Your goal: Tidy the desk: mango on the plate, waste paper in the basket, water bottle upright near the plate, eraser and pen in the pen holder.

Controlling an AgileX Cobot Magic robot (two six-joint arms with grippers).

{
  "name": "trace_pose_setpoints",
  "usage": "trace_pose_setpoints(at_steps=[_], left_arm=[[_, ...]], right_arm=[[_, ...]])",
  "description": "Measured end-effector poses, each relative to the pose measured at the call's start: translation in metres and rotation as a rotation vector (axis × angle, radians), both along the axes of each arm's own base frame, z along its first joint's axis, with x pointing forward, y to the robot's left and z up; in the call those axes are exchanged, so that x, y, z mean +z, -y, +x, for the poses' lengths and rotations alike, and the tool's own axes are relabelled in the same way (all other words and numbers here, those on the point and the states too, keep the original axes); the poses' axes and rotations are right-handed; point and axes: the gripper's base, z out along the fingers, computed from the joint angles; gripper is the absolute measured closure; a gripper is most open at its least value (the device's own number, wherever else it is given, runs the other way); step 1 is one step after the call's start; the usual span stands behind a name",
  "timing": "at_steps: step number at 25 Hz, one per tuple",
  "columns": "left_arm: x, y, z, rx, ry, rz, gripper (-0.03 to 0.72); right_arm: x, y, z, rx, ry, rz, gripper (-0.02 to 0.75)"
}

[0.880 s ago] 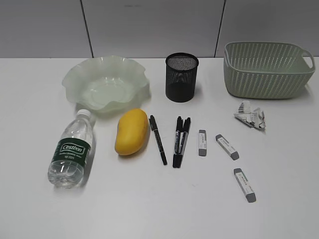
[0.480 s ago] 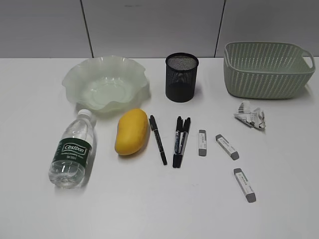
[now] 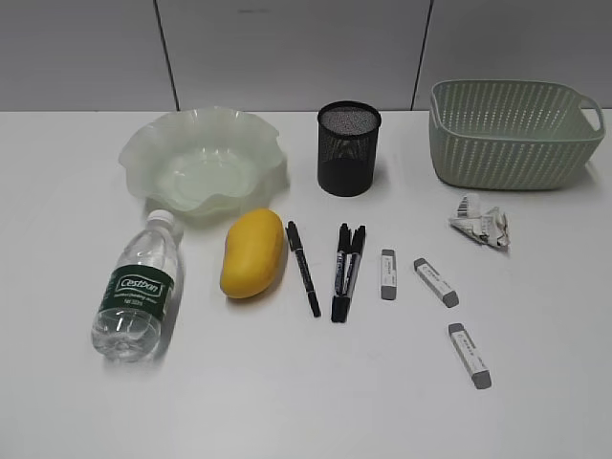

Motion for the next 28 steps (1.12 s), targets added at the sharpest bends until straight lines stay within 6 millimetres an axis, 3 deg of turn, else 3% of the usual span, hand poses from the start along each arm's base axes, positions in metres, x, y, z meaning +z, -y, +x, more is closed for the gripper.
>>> trace_pose_setpoints(at_steps=[7,10,16,20,22,24,28], left_arm=[[0.0,0.003,0.0,-0.024,-0.002,-0.032,0.453],[0.007,0.021,0.009,-0.183,-0.016,-0.135,0.449],[0.02,0.057,0.081,-0.478,-0.132,-0.225,0.366],[0.009,0.074,0.135,-0.501,-0.239,-0.237,0.345],[-0.007,0.09,0.168,-0.516,-0.336,-0.203,0.344],[-0.018,0.112,0.189,-0.577,-0.397,-0.137,0.343],[-0.04,0.182,0.226,-0.679,-0.463,0.0,0.342]], right_arm=[[0.0,0.0,0.0,0.0,0.0,0.0,0.374],[0.0,0.0,0.0,0.0,0.0,0.0,0.374],[0.0,0.0,0.0,0.0,0.0,0.0,0.374],[0.0,0.0,0.0,0.001,0.0,0.002,0.374],[0.0,0.0,0.0,0.001,0.0,0.002,0.374],[0.0,0.0,0.0,0.002,0.0,0.002,0.374],[0.0,-0.001,0.0,0.004,0.001,0.006,0.374]])
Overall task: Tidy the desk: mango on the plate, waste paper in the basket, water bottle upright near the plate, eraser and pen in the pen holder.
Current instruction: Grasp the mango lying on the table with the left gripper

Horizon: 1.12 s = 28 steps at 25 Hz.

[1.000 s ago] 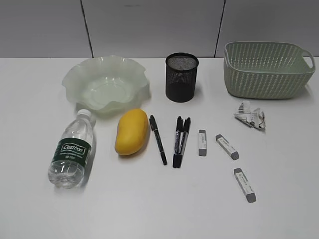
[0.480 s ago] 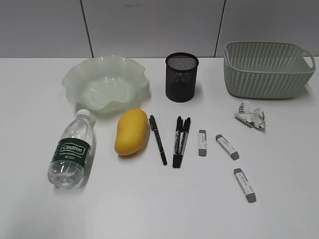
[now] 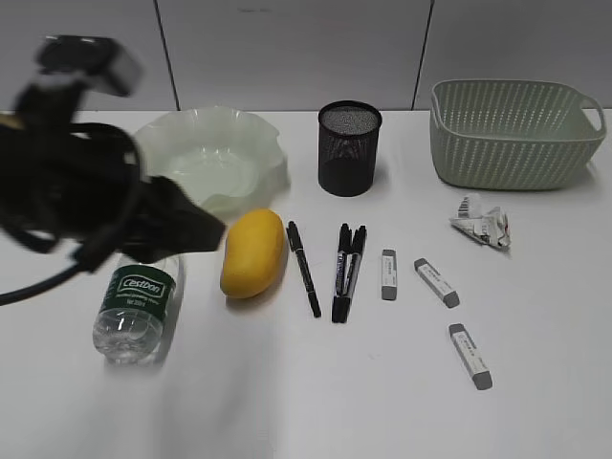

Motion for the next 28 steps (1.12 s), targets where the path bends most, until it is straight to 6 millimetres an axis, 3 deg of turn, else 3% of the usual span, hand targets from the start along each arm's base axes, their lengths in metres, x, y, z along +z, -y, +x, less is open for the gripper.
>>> trace_pose_setpoints(at_steps=[2,5,8,12,20,28], left_arm=[[-0.014,0.031,0.02,-0.001,-0.042,0.071,0.337],[-0.034,0.055,0.053,0.009,-0.108,0.193,0.276],[-0.048,0.069,0.075,0.02,-0.153,0.285,0.188],[-0.057,0.075,0.096,0.084,-0.153,0.363,0.137],[-0.081,0.076,0.112,0.155,-0.154,0.446,0.112],[-0.107,0.078,0.115,0.17,-0.2,0.481,0.038]], right_arm=[[0.0,0.0,0.0,0.0,0.0,0.0,0.374],[0.0,0.0,0.0,0.0,0.0,0.0,0.374],[0.0,0.0,0.0,0.001,0.0,0.001,0.374],[0.0,0.0,0.0,0.001,0.0,0.002,0.374],[0.0,0.0,0.0,0.001,0.0,0.002,0.386],[0.0,0.0,0.0,0.001,0.0,0.002,0.487]])
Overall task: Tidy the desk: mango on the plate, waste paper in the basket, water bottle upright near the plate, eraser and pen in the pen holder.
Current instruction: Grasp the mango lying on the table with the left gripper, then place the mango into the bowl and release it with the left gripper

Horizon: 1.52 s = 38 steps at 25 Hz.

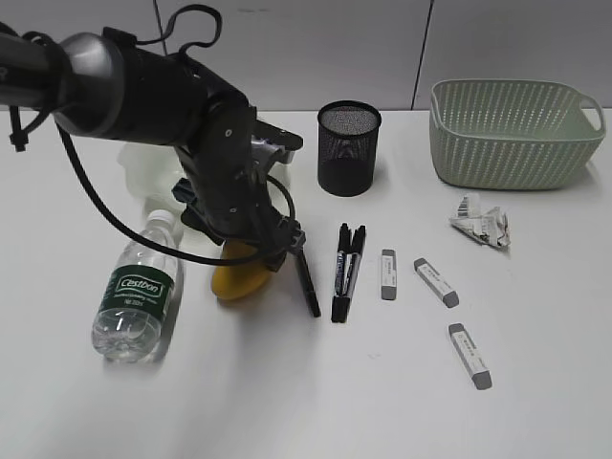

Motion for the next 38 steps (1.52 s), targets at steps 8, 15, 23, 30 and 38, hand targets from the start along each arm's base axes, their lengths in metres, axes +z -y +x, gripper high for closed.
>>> trace_pose_setpoints(at_steps=[8,15,23,30,38], left_arm=[[0.014,0.001,-0.003,0.021,0.008,-0.047,0.108],[0.118,-0.022,0.018,-0.005,0.426,-0.295,0.108],[0.059,-0.07,0.087,0.08,0.54,-0.315,0.108],[0.026,-0.065,0.095,0.064,0.525,-0.324,0.102],[0.024,-0.072,0.095,0.086,0.5,-0.3,0.024]], right_arm=[[0.0,0.0,0.0,0.0,0.0,0.0,0.503],[0.0,0.0,0.0,0.0,0.0,0.0,0.503],[0.0,0.0,0.0,0.0,0.0,0.0,0.503],[0.0,0.0,0.0,0.0,0.0,0.0,0.504],[0.0,0.0,0.0,0.0,0.0,0.0,0.504]])
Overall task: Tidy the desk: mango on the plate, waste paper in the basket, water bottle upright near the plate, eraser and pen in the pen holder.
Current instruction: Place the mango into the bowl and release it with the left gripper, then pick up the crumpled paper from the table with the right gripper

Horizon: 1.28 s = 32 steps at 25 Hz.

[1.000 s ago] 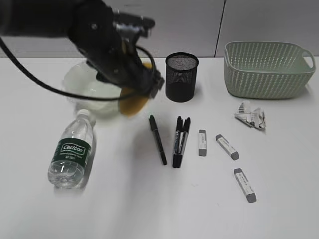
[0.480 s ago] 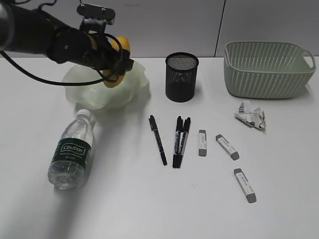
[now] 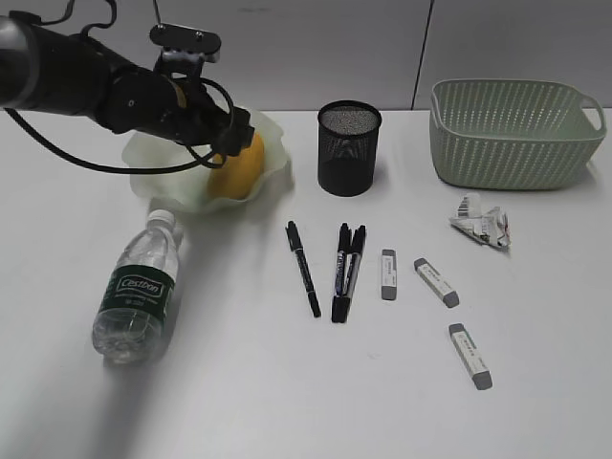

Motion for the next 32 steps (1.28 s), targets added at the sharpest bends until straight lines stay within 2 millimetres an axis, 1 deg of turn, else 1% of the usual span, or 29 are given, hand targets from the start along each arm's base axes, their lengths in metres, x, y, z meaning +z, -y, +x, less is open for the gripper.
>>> trace_pose_setpoints(at_steps=[3,5,6,8,9,11,12,13,14,15,17,18,19,20,22,24,25,27,29,32], left_arm=[[0.005,-0.005,-0.002,0.019,-0.029,0.019,0.024],[0.019,-0.008,-0.007,0.038,-0.046,0.03,0.037],[0.031,-0.011,-0.011,0.048,-0.048,0.035,0.051],[0.055,-0.017,-0.019,0.067,-0.046,0.042,0.104],[0.071,-0.021,-0.025,0.072,-0.031,0.038,0.129],[0.097,-0.031,-0.047,0.078,-0.006,0.031,0.184],[0.105,-0.036,-0.061,0.078,0.0,0.03,0.204],[0.12,-0.044,-0.077,0.08,0.022,0.02,0.214],[0.131,-0.051,-0.097,0.08,0.037,0.014,0.223],[0.137,-0.058,-0.117,0.079,0.036,0.016,0.228],[0.159,-0.078,-0.164,0.086,0.063,0.002,0.232],[0.164,-0.088,-0.19,0.095,0.059,-0.006,0.234],[0.162,-0.098,-0.212,0.105,0.045,-0.006,0.235],[0.166,-0.11,-0.236,0.118,0.049,-0.02,0.234],[0.163,-0.132,-0.283,0.136,0.07,-0.053,0.234],[0.161,-0.15,-0.323,0.147,0.119,-0.105,0.234],[0.157,-0.158,-0.34,0.155,0.127,-0.117,0.234],[0.149,-0.171,-0.366,0.174,0.131,-0.119,0.234],[0.14,-0.184,-0.387,0.2,0.131,-0.109,0.234],[0.129,-0.196,-0.407,0.23,0.148,-0.105,0.239]], right_arm=[[0.0,0.0,0.0,0.0,0.0,0.0,0.504],[0.0,0.0,0.0,0.0,0.0,0.0,0.504],[0.0,0.0,0.0,0.0,0.0,0.0,0.504],[0.0,0.0,0.0,0.0,0.0,0.0,0.504],[0.0,0.0,0.0,0.0,0.0,0.0,0.504],[0.0,0.0,0.0,0.0,0.0,0.0,0.504],[0.0,0.0,0.0,0.0,0.0,0.0,0.504],[0.0,0.0,0.0,0.0,0.0,0.0,0.504],[0.0,0.0,0.0,0.0,0.0,0.0,0.504],[0.0,0.0,0.0,0.0,0.0,0.0,0.504],[0.0,0.0,0.0,0.0,0.0,0.0,0.504],[0.0,0.0,0.0,0.0,0.0,0.0,0.504],[0.0,0.0,0.0,0.0,0.0,0.0,0.504],[0.0,0.0,0.0,0.0,0.0,0.0,0.504],[0.0,0.0,0.0,0.0,0.0,0.0,0.504],[0.0,0.0,0.0,0.0,0.0,0.0,0.504],[0.0,0.0,0.0,0.001,0.0,0.001,0.504],[0.0,0.0,0.0,0.0,0.0,0.001,0.504],[0.0,0.0,0.0,0.0,0.0,0.001,0.504],[0.0,0.0,0.0,0.0,0.001,0.001,0.504]])
